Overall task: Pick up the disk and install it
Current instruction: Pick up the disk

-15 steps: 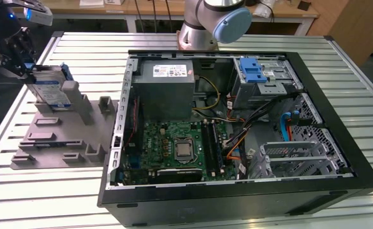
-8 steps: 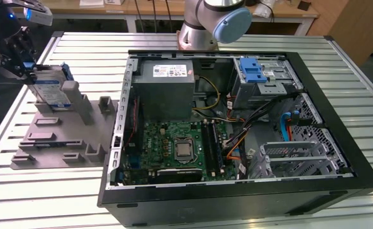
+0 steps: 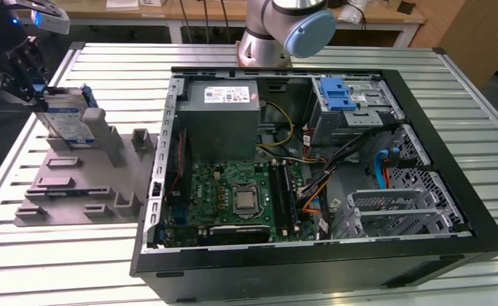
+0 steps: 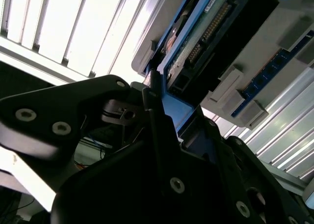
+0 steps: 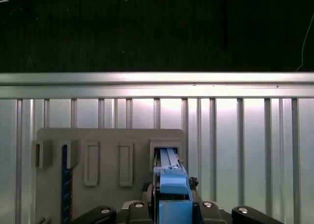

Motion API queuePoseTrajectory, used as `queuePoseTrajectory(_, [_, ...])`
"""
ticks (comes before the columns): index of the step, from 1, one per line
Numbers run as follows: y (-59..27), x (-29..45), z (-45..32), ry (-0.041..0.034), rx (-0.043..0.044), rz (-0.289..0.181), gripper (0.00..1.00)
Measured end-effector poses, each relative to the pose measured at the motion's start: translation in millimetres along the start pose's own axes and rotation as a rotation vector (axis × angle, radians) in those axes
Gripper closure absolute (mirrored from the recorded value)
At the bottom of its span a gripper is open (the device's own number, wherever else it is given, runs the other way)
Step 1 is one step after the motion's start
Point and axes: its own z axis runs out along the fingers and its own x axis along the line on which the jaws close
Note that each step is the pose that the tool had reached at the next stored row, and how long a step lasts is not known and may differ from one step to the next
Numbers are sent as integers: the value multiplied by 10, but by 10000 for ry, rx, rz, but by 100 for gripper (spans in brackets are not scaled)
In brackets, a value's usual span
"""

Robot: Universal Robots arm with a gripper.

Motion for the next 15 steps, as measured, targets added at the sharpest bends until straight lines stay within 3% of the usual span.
queuePoseTrajectory(15, [5, 0, -49, 0, -1, 0, 64])
